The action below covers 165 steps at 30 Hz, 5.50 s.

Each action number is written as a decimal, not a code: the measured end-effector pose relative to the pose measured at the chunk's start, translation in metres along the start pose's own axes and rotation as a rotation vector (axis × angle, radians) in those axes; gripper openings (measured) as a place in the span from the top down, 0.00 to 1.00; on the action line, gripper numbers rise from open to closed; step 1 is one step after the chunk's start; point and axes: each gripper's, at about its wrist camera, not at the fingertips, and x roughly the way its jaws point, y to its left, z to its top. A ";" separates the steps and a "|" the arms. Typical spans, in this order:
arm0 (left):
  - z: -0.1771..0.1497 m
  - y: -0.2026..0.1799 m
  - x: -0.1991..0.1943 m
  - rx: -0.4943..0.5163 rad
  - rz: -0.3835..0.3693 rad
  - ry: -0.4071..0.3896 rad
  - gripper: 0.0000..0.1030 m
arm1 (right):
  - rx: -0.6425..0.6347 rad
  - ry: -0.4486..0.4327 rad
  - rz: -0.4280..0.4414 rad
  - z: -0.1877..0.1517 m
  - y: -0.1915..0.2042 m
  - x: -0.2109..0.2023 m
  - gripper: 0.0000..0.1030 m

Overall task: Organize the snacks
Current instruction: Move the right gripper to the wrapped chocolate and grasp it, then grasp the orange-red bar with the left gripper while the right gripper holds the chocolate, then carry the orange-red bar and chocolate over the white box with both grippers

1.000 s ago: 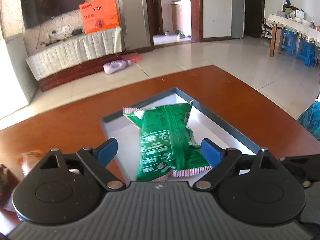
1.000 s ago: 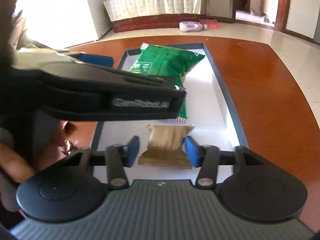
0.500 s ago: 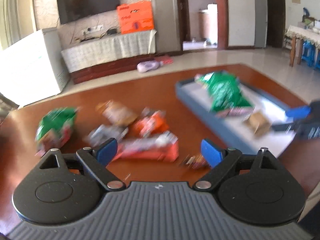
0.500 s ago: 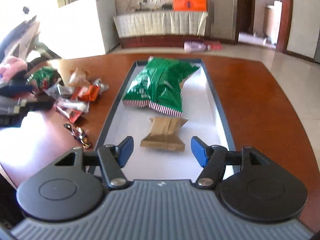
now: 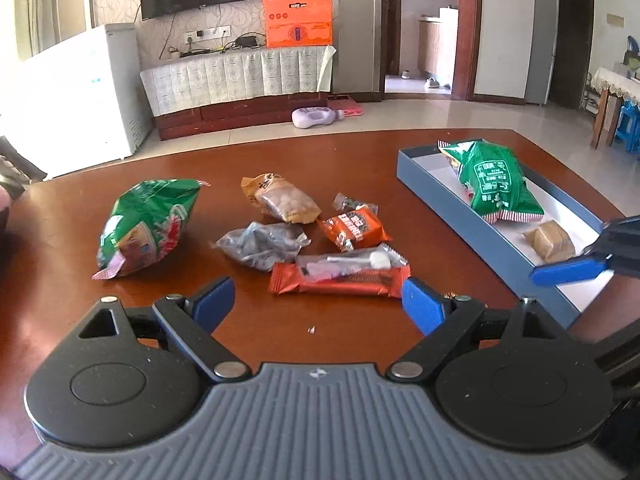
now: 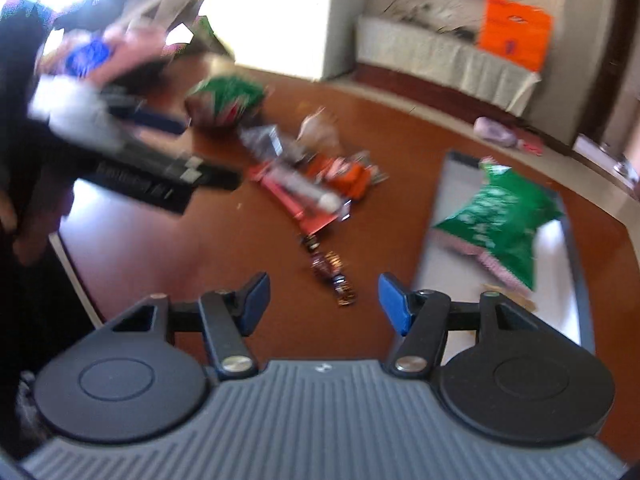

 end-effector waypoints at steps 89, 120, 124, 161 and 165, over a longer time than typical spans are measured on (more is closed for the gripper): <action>-0.035 0.014 0.095 -0.156 0.111 0.093 0.58 | 0.057 0.107 0.056 0.010 -0.016 0.062 0.74; -0.038 0.024 0.085 -0.199 0.081 0.084 0.75 | 0.036 0.091 0.074 0.012 -0.010 0.054 0.75; -0.037 0.023 0.080 -0.182 0.087 0.070 0.75 | 0.046 0.078 0.079 0.013 -0.011 0.050 0.75; 0.014 -0.038 0.056 -0.072 -0.011 -0.011 0.75 | 0.237 -0.076 -0.024 0.005 -0.082 -0.011 0.75; 0.028 -0.064 0.060 -0.041 -0.057 -0.022 0.75 | 0.280 -0.069 -0.062 -0.006 -0.098 -0.018 0.75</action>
